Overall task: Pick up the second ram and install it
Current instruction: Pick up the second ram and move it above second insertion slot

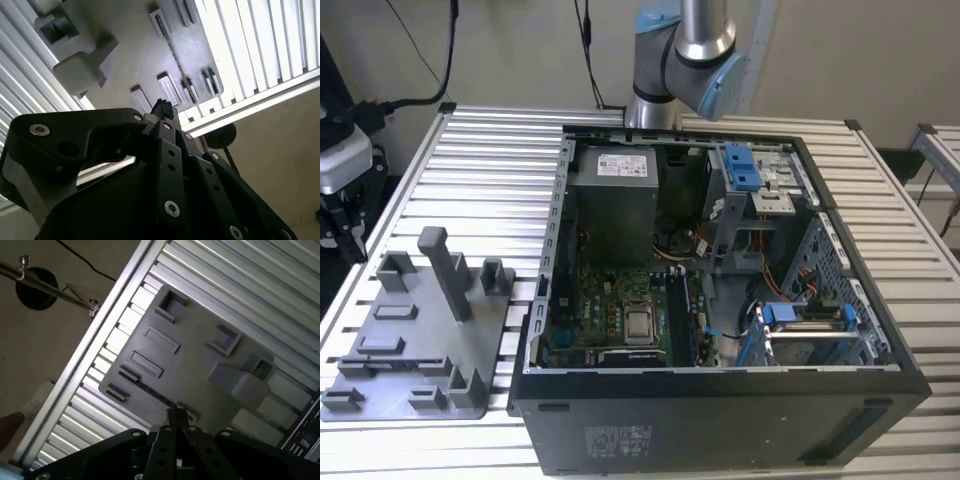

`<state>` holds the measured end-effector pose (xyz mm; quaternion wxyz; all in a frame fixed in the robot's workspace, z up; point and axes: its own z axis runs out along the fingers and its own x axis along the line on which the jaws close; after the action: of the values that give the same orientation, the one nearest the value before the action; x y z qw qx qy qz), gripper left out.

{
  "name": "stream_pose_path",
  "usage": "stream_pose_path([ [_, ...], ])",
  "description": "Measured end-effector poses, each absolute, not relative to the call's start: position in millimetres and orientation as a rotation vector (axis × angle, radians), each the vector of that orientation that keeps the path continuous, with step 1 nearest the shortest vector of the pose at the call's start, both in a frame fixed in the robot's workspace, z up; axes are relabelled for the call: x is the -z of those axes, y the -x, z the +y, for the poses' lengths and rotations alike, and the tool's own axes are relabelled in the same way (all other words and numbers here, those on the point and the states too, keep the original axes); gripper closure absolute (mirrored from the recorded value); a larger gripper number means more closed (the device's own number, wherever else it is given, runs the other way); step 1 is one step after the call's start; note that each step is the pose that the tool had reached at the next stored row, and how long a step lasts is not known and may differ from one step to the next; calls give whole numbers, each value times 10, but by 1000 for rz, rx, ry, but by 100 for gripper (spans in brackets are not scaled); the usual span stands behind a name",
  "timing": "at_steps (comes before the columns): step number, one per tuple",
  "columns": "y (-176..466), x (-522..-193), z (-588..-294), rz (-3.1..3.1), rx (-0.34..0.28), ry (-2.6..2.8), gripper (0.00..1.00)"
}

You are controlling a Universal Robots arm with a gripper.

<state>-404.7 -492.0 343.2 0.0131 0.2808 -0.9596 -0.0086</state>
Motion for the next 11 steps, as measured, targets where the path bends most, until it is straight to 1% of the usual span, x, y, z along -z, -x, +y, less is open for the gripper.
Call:
stream_pose_path([
  [11,4101,-3417,-4919,-2929,24,-1057,89],
])
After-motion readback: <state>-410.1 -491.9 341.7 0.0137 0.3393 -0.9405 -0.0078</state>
